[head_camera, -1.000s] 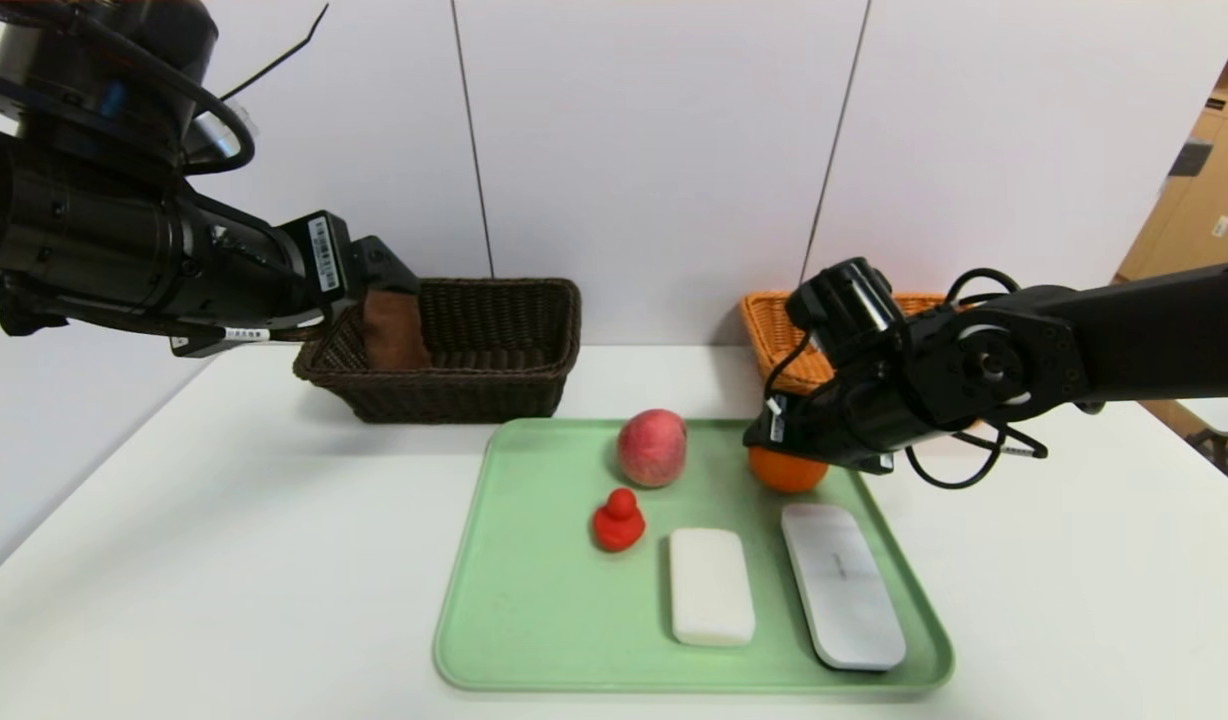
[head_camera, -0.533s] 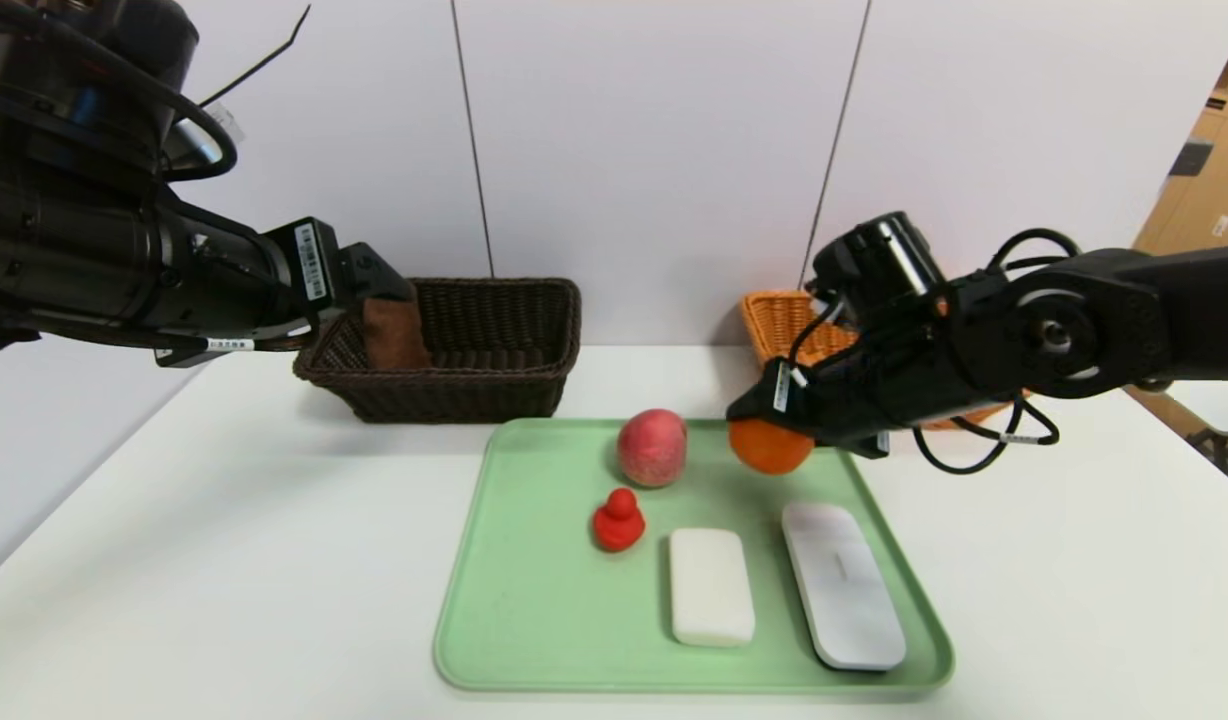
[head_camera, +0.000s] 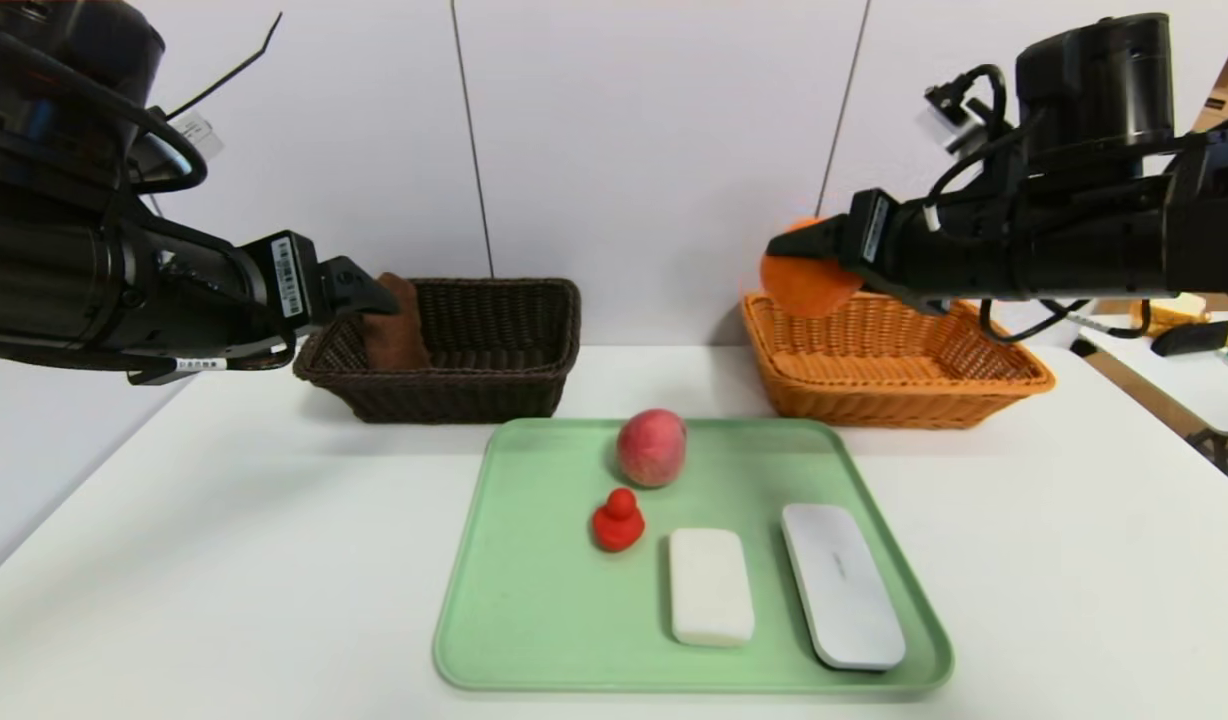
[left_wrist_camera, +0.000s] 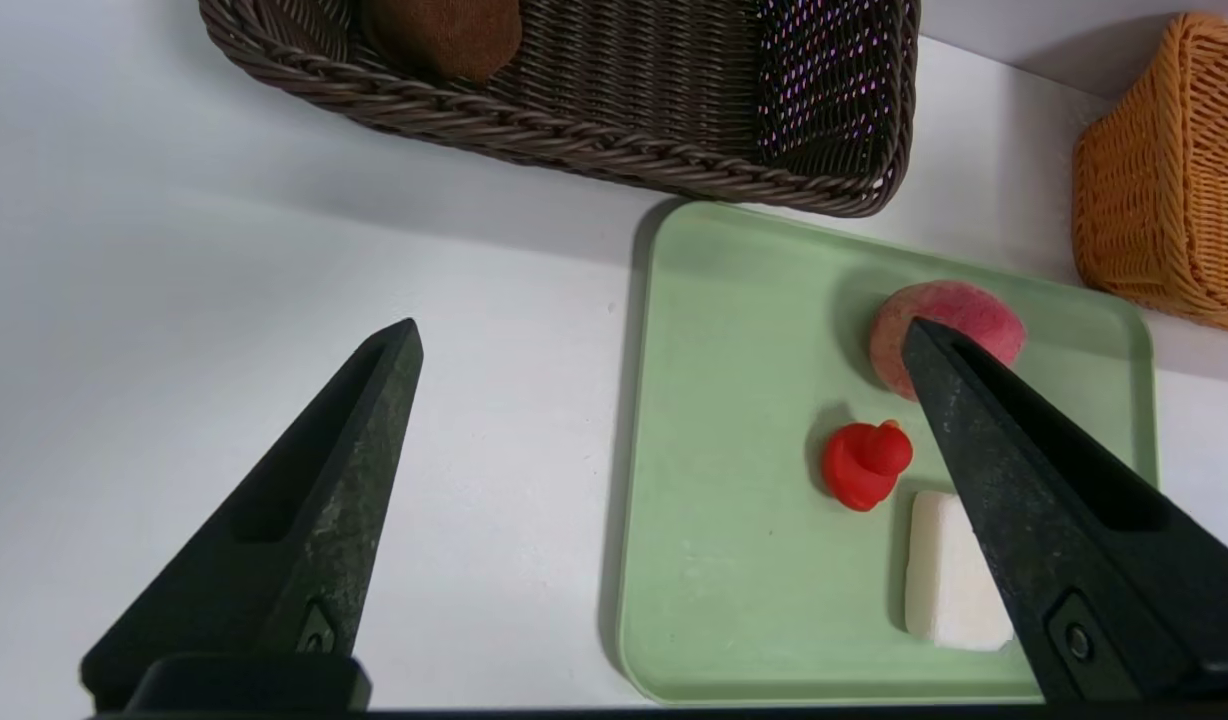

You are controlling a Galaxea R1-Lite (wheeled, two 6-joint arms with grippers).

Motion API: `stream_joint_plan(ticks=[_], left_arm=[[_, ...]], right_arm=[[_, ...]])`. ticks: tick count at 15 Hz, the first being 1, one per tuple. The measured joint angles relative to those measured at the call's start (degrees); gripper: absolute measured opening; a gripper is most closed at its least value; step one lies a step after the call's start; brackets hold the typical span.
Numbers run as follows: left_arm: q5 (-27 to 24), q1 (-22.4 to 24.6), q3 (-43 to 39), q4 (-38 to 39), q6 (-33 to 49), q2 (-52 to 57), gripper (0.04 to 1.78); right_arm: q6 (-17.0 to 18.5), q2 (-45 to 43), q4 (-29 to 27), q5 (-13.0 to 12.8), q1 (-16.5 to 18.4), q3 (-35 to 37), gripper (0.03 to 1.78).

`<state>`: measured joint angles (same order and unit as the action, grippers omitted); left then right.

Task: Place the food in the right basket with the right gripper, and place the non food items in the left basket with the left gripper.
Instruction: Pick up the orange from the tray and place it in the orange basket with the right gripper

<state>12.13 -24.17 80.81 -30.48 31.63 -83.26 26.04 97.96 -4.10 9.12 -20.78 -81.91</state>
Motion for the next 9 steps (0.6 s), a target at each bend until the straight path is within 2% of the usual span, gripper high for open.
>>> stream_joint_plan(ticks=[2,6,9], left_arm=[[-0.06,0.01,-1.18,-0.02,-0.02,1.26,1.69],[-0.1,-0.07,-3.11,-0.2,-0.38,3.24,1.69],[-0.1,-0.11,-4.24,-0.17,-0.5,4.27,1.69]], right_arm=[[-4.57,2.3,1.15,-4.52,4.34,-1.94,1.13],[-8.07,8.42,1.95,-6.67,11.23,-4.43,1.13],[-8.66,13.49,1.95,-10.65,14.53,-6.62,1.13]])
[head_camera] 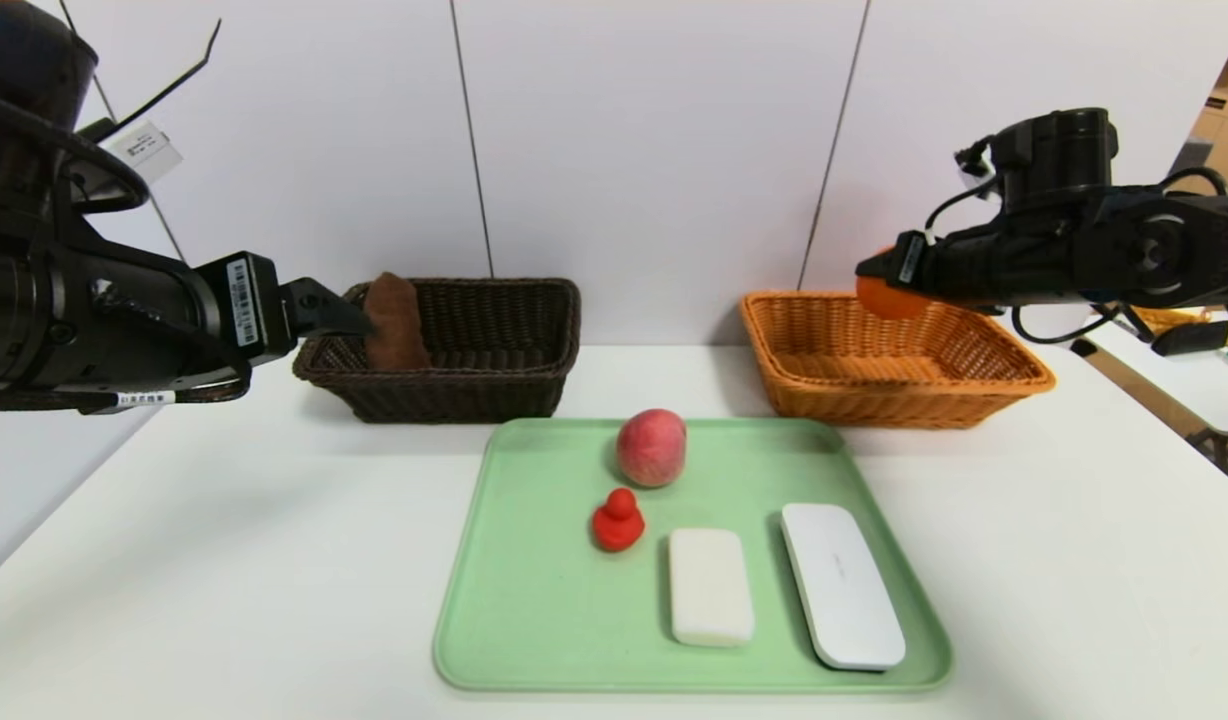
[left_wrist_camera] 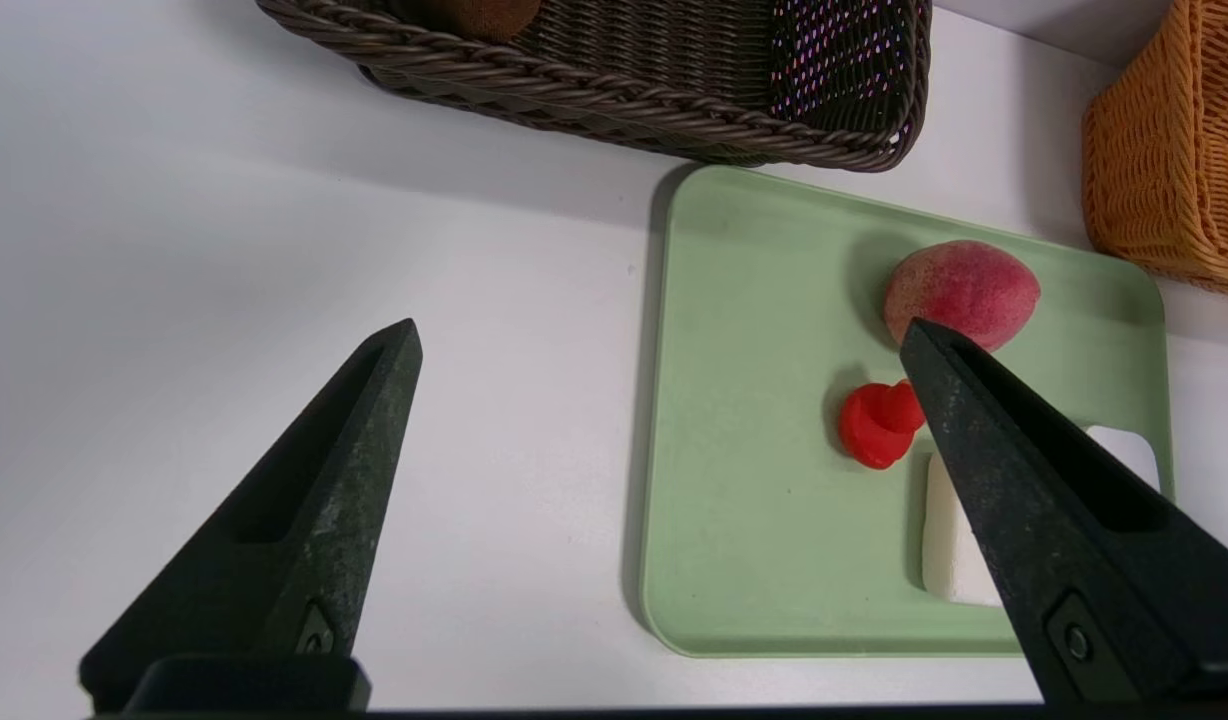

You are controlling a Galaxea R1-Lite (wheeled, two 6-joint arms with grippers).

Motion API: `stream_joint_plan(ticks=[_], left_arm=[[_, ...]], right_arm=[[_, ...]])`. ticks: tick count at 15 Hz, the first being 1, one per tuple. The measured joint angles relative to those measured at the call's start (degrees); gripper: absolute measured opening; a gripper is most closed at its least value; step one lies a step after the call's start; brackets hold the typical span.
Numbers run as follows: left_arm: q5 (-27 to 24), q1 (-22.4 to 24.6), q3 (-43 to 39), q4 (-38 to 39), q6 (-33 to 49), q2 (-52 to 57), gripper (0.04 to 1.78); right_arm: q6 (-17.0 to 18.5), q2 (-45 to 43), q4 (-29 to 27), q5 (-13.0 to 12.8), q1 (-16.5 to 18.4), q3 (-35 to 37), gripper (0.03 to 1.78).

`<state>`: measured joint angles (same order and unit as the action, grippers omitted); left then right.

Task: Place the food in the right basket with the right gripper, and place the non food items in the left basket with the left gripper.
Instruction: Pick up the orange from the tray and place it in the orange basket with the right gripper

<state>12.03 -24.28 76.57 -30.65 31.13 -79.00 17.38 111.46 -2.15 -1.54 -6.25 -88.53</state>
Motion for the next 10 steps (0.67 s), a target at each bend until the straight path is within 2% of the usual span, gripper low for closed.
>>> stream_joint_plan(ticks=[3,5,10], left_arm=[[-0.02,-0.11,-1.07,0.11,-0.13,0.48,1.69],[-0.05,-0.16,-1.21,0.22,-0.16,0.48,1.69],[-0.05,-1.56,-1.24,0.3,-0.1,0.05,1.69]], right_arm=[[0.09,4.12,-0.22,-2.49,2.15,-1.46,1.13],[0.2,6.66,-0.09,-5.71,3.41,-1.71,1.13],[0.28,9.7,-0.02,-6.01,4.0,-1.93,1.13]])
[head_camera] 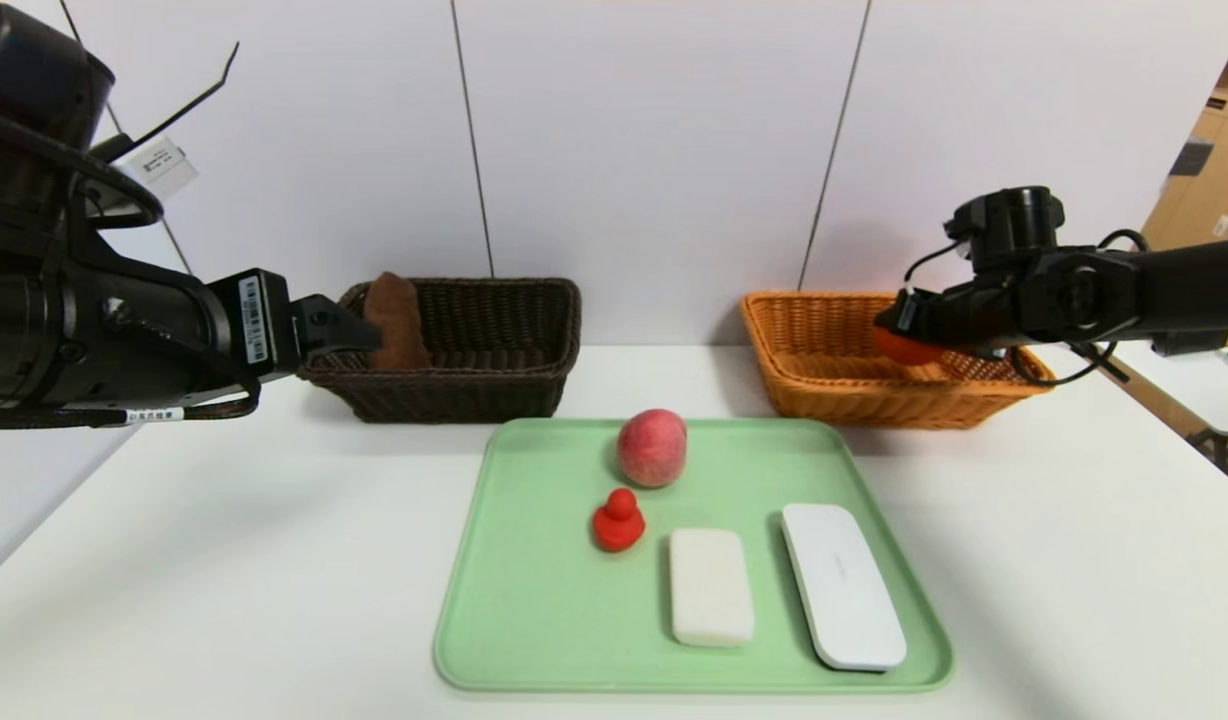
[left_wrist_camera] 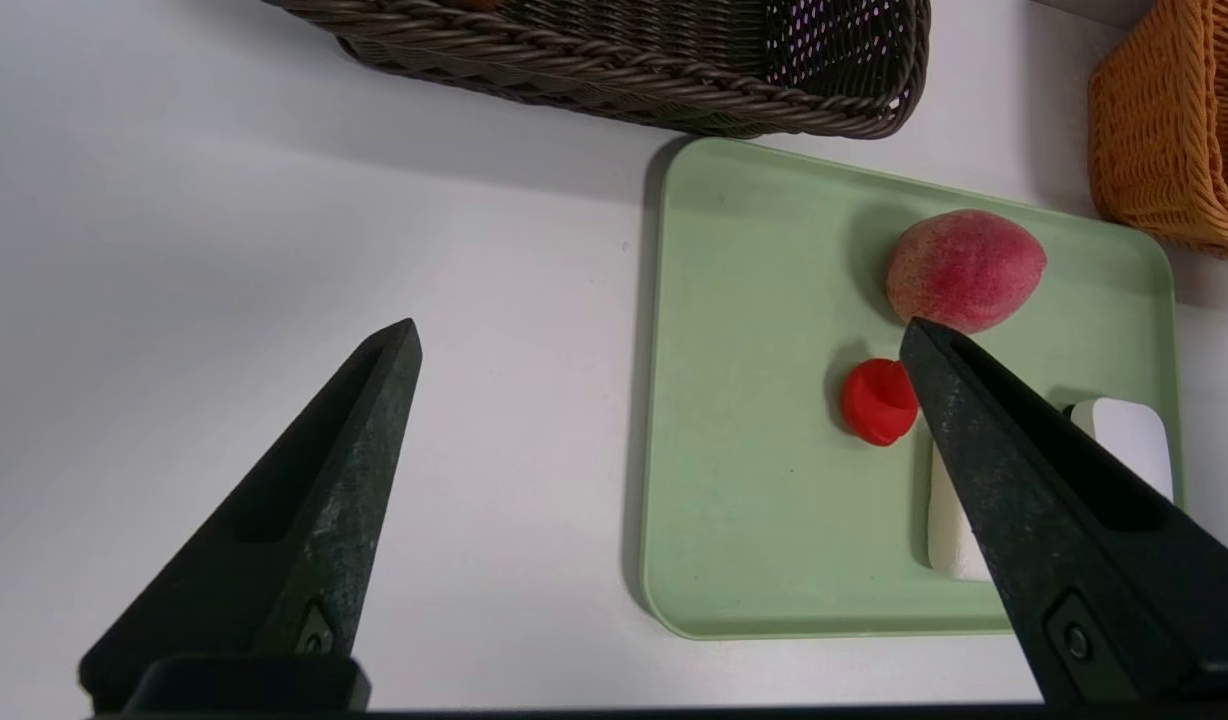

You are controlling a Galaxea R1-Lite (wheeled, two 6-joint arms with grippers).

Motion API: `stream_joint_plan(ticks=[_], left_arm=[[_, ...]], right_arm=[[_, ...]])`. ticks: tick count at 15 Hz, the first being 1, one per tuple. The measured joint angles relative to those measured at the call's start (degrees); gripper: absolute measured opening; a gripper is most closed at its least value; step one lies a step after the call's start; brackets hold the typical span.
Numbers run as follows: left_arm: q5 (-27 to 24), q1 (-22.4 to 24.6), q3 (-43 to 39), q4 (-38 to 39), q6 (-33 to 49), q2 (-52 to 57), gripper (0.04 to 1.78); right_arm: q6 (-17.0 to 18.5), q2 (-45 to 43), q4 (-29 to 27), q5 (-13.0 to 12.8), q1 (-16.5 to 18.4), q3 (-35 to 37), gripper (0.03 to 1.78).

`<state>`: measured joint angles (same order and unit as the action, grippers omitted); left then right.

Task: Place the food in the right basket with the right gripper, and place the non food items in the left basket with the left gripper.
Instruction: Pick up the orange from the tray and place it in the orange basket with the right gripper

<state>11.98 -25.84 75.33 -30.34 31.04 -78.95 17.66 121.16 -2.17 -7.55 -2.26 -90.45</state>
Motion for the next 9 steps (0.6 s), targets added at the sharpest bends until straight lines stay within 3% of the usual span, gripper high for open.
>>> stream_joint_plan(ticks=[9], left_arm=[[-0.02,-0.44,-0.44,-0.11,0.21,-0.29,1.69]], right_arm=[[0.38,0.39,-0.46,-0.09,0.09,-0.76,1.5]])
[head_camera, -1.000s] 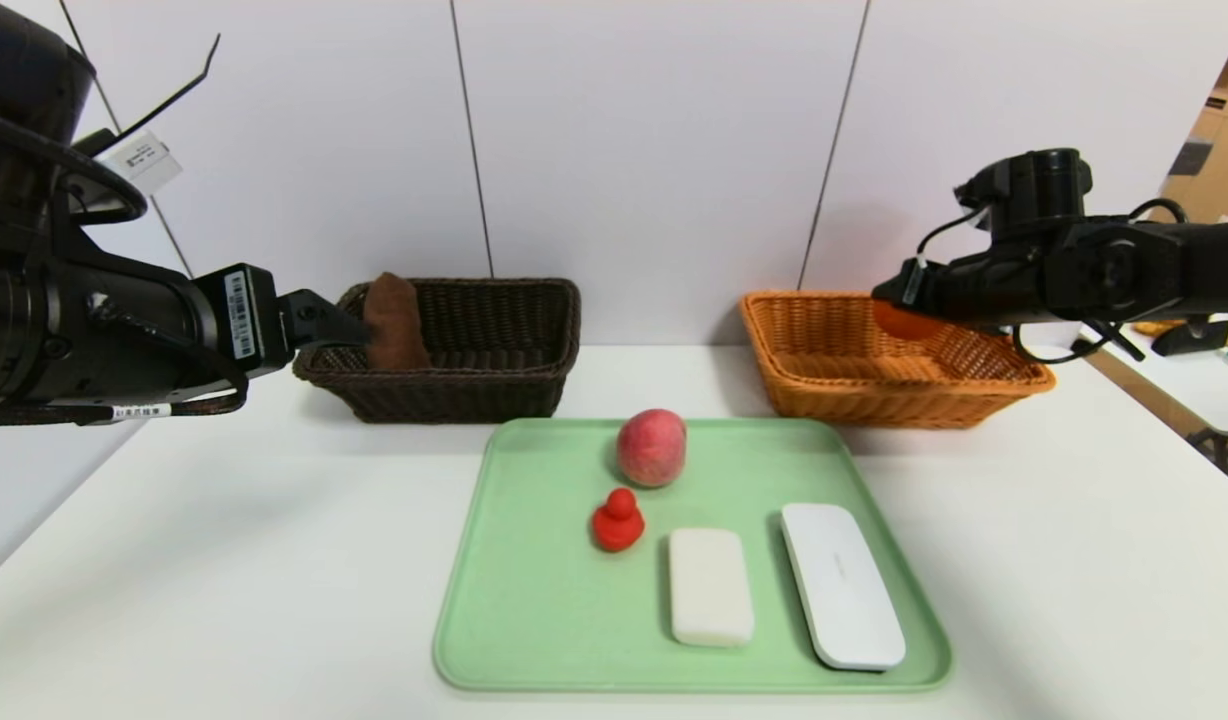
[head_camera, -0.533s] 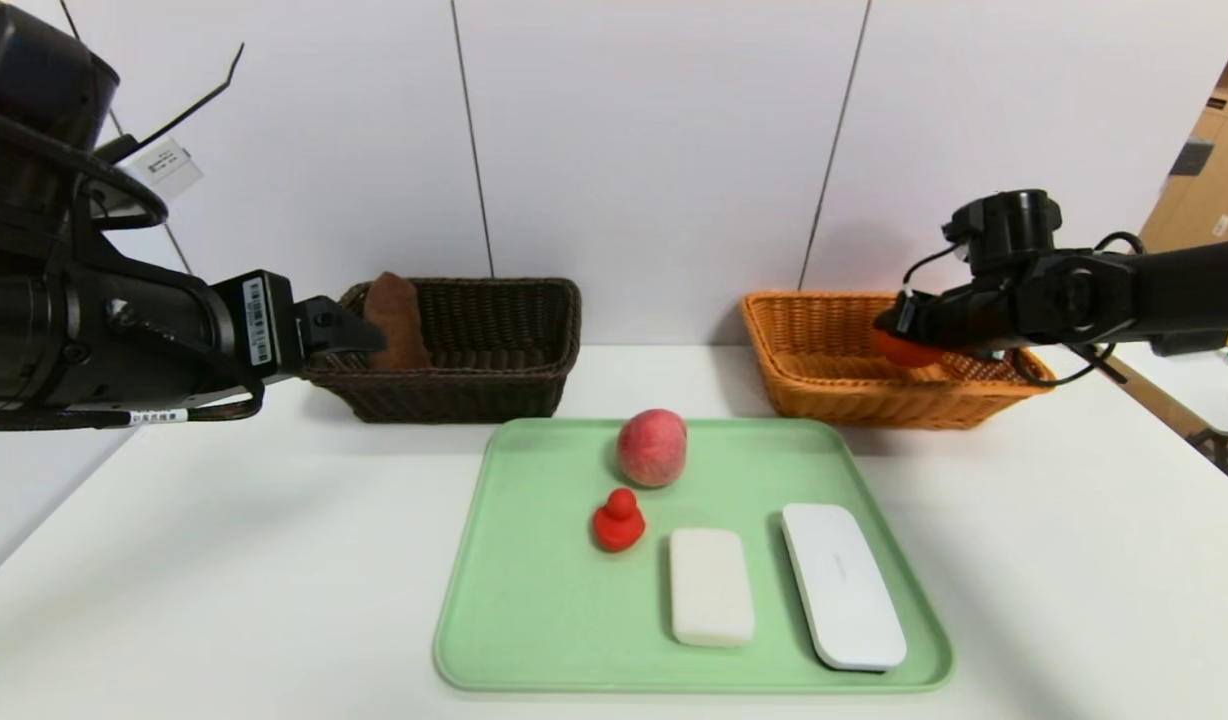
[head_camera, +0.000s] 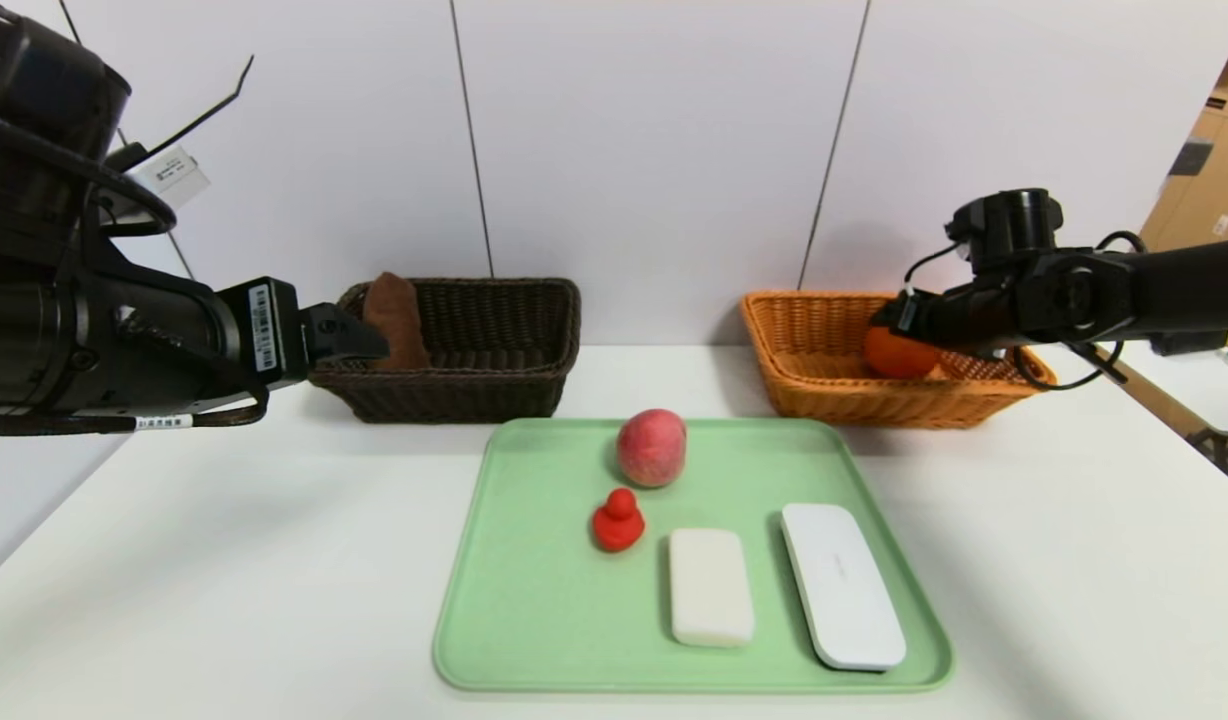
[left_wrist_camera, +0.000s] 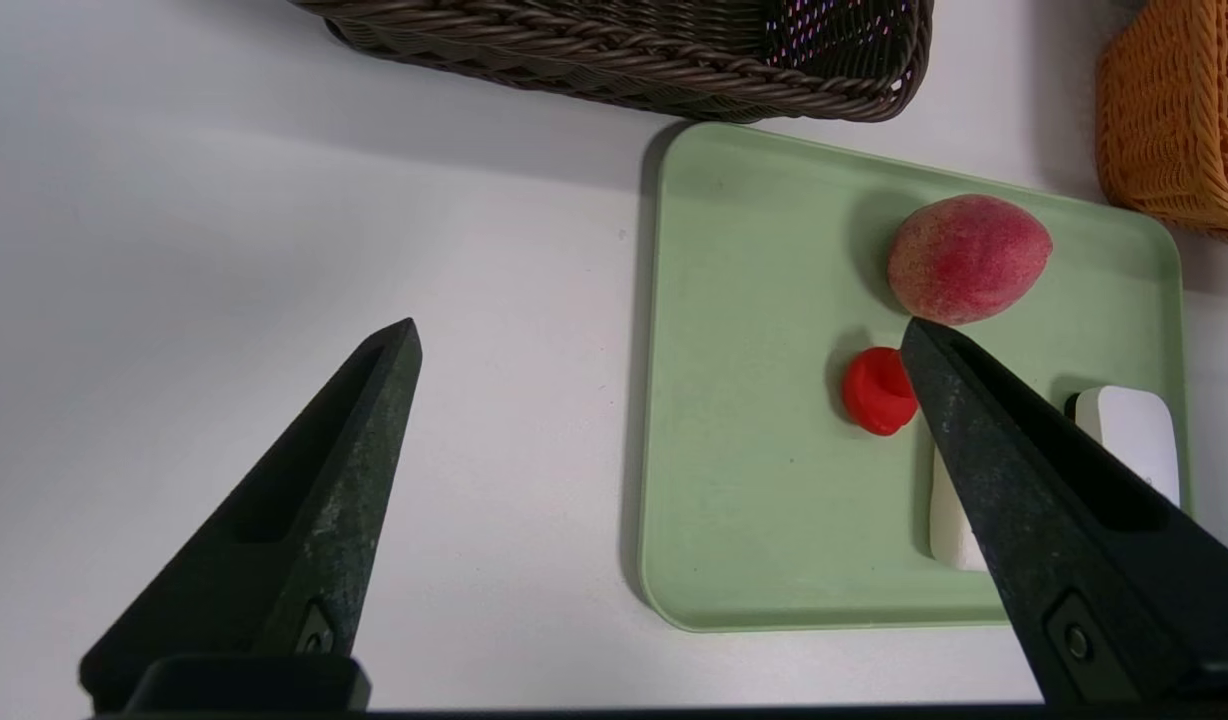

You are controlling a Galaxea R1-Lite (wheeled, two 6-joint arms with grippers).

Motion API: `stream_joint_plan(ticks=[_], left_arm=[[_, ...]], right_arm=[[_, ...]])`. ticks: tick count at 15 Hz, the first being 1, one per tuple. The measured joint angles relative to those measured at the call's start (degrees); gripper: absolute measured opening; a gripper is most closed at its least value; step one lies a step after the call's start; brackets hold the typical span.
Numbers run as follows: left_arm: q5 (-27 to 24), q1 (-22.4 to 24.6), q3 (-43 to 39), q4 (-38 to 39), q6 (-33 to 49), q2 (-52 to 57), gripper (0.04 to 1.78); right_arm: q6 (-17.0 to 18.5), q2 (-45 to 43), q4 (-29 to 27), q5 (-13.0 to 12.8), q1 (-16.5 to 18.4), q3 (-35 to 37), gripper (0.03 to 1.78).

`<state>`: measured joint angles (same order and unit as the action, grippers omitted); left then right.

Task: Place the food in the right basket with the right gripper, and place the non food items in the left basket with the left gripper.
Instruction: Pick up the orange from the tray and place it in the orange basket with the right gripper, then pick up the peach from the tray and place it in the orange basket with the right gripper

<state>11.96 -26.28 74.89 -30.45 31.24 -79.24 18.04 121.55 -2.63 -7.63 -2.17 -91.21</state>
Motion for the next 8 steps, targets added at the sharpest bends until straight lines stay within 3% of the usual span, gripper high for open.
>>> stream_joint_plan(ticks=[4,6,8], left_arm=[[0.02,0.02,-1.22,0.16,0.12,0.93,1.69],[0.0,0.02,-2.45,0.16,0.1,1.66,1.69],[0.05,0.05,-3.3,0.3,0.23,2.43,1.69]], right_arm=[[0.06,-5.45,-0.94,-0.17,-2.29,-0.22,1.59],[0.28,-10.73,-2.38,0.04,-5.84,1.07,1.62],[0.63,-17.47,-5.57,0.22,-11.82,3.4,1.64]])
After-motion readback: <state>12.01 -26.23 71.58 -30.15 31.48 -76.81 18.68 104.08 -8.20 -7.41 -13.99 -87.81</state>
